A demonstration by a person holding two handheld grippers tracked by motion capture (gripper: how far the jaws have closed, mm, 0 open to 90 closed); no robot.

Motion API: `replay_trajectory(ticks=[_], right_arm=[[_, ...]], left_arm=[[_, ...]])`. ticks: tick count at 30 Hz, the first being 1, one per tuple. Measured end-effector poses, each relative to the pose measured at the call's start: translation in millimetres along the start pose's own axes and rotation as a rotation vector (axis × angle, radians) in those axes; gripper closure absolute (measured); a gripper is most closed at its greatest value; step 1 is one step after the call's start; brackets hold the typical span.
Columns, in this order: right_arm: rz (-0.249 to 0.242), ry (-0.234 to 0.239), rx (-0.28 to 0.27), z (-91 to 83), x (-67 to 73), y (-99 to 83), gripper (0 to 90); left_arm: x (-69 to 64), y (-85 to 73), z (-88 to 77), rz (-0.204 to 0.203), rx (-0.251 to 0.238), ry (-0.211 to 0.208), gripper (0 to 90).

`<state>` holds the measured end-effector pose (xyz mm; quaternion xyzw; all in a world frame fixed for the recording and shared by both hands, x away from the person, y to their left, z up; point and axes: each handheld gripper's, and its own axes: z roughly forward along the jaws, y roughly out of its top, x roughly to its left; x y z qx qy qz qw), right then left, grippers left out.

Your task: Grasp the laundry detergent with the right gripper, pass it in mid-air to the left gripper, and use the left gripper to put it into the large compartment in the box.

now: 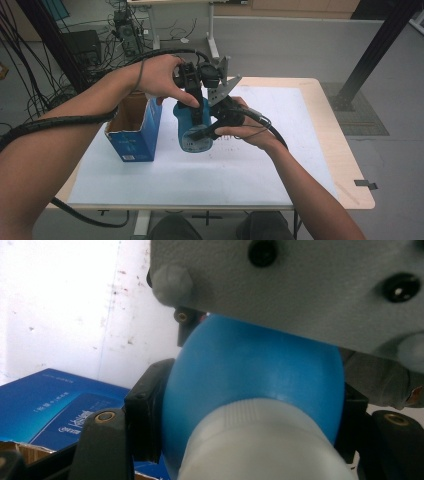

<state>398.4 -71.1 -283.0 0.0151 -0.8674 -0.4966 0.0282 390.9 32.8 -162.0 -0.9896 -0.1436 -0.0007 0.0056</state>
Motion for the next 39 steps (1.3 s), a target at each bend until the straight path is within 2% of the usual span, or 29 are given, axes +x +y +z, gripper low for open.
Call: replay_trajectory(ticks=[39], right_arm=[[0.001, 0.012, -0.006, 0.8, 1.4, -0.3, 42.3]], left_arm=[[-0.9, -2.3, 0.2, -0.009, -0.004, -0.009, 35.6]])
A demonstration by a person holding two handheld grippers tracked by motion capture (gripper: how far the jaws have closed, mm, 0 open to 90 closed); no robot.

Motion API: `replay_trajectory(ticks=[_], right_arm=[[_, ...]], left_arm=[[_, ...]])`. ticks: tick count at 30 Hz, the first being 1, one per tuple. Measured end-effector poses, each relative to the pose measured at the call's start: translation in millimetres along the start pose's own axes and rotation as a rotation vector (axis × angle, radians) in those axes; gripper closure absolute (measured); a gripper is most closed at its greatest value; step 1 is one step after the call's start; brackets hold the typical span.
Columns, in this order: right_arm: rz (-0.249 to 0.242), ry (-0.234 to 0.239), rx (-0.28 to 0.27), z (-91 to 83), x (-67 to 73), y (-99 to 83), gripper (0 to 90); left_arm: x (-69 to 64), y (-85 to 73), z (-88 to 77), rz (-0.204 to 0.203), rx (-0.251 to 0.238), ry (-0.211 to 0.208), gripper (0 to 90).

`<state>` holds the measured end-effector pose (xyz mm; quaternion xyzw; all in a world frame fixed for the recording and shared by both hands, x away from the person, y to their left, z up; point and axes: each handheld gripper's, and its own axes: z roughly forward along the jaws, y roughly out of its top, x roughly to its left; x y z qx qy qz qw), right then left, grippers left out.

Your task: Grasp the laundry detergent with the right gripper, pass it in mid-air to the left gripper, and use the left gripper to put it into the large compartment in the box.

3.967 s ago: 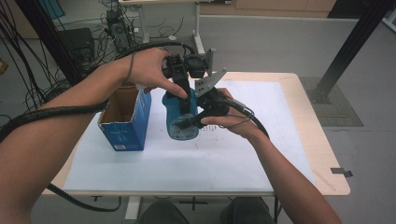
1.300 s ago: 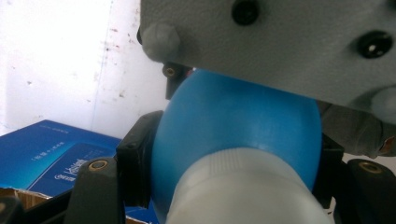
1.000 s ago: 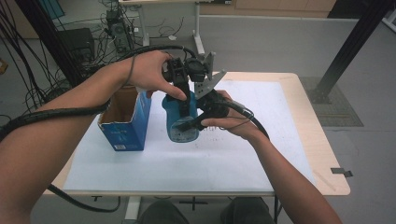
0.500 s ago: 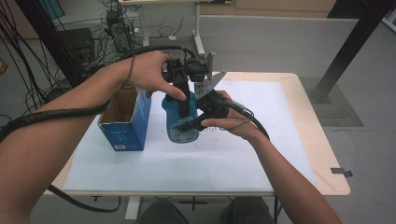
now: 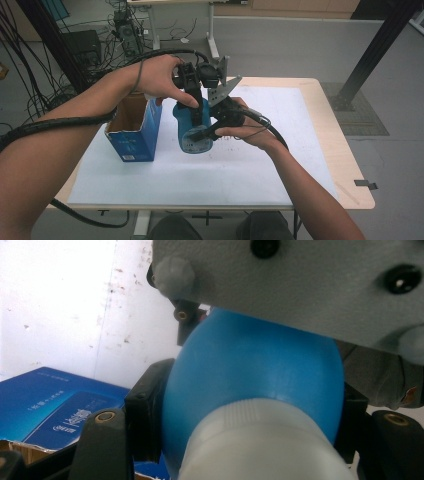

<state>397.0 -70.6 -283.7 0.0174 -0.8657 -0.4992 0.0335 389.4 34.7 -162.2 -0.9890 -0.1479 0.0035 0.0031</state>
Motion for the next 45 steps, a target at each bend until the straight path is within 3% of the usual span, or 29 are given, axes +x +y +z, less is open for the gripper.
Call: replay_trajectory(ticks=[45], right_arm=[[0.009, -0.005, -0.016, -1.6, 0.1, -0.2, 41.6]], left_arm=[[-0.5, 0.5, -3.1, -0.010, -0.002, 0.005, 35.7]])
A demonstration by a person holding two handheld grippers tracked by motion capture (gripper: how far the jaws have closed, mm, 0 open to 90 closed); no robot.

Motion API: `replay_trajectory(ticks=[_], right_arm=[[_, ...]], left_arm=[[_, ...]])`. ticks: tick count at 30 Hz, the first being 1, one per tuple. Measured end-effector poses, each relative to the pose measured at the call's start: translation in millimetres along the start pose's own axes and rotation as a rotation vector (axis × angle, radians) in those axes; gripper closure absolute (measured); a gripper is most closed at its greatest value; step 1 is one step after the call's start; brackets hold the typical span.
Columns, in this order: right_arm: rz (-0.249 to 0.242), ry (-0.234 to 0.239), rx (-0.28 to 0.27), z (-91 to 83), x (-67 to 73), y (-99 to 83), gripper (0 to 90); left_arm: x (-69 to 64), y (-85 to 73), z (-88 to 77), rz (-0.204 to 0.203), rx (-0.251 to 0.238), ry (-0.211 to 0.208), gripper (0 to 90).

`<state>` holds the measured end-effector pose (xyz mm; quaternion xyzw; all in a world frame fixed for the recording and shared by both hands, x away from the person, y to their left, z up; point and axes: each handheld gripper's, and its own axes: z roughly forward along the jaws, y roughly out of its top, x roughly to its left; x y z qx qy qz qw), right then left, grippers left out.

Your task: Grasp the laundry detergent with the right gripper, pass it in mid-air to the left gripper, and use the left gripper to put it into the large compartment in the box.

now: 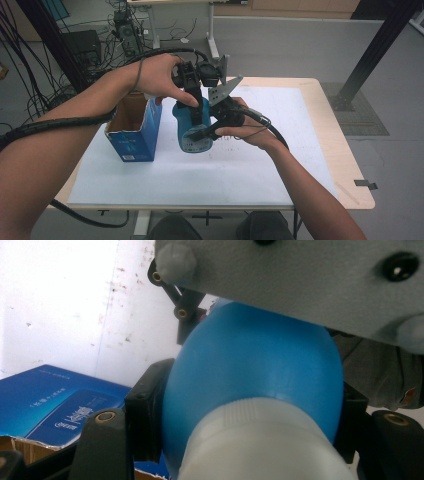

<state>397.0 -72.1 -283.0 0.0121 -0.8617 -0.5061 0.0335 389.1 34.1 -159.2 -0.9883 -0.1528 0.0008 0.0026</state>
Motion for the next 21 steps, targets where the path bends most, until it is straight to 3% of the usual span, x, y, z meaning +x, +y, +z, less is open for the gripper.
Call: replay_trajectory(ticks=[6, 9, 16, 21], right_arm=[[0.015, 0.001, -0.006, -2.0, 0.3, -0.5, 39.7], [0.049, -0.017, -0.027, -4.5, 0.4, -2.2, 27.3], [0.055, -0.062, 0.031, -11.4, 0.4, -10.6, 17.1], [0.143, -0.096, 0.066, -20.2, 0.7, -20.2, 6.6]], left_arm=[[0.6, 1.5, -1.3, -0.001, 0.009, -0.003, 35.7], [2.2, 1.2, -0.9, -0.004, 0.017, -0.005, 35.7], [6.7, -1.6, -5.3, -0.038, 0.019, 0.005, 35.6], [12.2, -3.0, -9.0, -0.073, 0.015, 0.010, 35.6]])
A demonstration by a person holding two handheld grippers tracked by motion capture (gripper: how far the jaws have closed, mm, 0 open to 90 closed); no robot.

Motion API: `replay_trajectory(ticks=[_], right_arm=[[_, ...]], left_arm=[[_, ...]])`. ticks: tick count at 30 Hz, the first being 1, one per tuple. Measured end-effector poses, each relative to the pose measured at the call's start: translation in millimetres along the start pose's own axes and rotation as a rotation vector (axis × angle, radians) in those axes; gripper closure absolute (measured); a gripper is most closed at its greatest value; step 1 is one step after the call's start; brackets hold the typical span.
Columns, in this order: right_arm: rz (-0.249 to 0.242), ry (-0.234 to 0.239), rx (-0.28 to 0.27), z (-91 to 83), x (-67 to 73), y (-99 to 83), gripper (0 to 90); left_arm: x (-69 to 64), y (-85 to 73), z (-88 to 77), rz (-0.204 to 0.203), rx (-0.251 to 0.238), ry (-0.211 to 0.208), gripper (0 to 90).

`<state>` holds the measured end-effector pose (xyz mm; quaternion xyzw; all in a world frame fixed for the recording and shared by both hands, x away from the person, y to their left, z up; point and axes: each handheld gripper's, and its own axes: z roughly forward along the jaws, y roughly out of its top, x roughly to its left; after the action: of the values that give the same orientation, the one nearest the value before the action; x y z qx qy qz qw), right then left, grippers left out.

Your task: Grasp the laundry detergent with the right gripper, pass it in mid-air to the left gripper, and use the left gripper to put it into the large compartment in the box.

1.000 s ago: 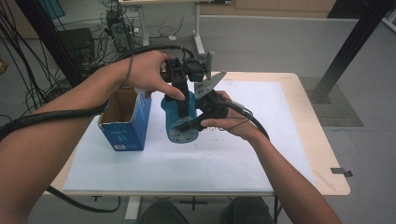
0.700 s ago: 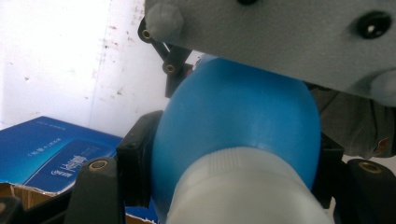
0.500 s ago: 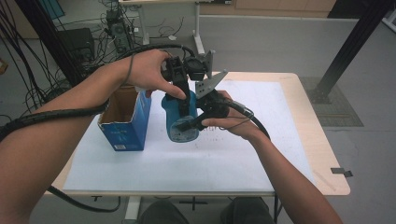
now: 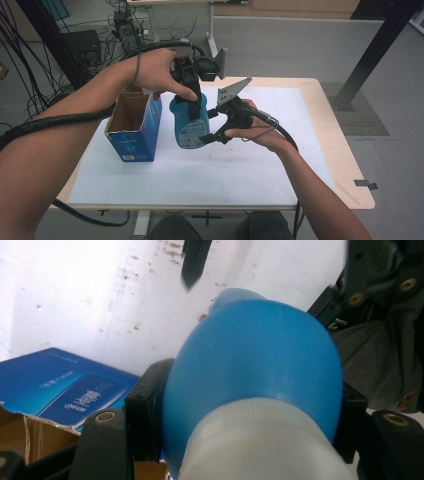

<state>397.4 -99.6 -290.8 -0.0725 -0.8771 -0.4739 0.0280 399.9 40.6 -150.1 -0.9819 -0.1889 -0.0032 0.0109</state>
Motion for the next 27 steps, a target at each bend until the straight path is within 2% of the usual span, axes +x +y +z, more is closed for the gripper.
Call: replay_trajectory(ticks=[7, 10, 12, 16, 17, 20, 23, 27], right_arm=[[0.046, -0.084, 0.039, -25.6, 0.6, -15.0, 4.0], [0.039, -0.144, 0.054, -40.2, 1.4, -19.9, 4.0], [0.047, -0.200, 0.072, -49.8, 0.2, -24.2, 3.9], [0.065, -0.236, 0.130, -65.2, -0.5, -33.0, 3.9], [0.070, -0.246, 0.142, -68.4, 0.0, -35.0, 3.9], [0.087, -0.268, 0.184, -77.6, 1.2, -41.6, 4.2], [0.087, -0.289, 0.213, -87.0, 2.8, -49.4, 4.4], [0.112, -0.332, 0.247, -100.9, 4.6, -56.3, 4.8]], left_arm=[[7.7, -3.1, -3.7, -0.070, 0.014, -0.020, 35.7], [9.7, -5.0, -4.8, -0.106, 0.012, -0.027, 35.7], [11.6, -6.1, -4.6, -0.133, 0.015, -0.028, 35.7], [16.8, -8.1, -6.9, -0.170, 0.024, -0.016, 35.7], [17.4, -8.7, -8.0, -0.193, 0.022, -0.015, 35.7], [21.1, -11.1, -14.3, -0.230, 0.022, -0.004, 35.8], [24.8, -14.1, -23.5, -0.280, 0.015, 0.005, 35.8], [33.5, -20.8, -39.2, -0.358, -0.009, 0.013, 35.7]])
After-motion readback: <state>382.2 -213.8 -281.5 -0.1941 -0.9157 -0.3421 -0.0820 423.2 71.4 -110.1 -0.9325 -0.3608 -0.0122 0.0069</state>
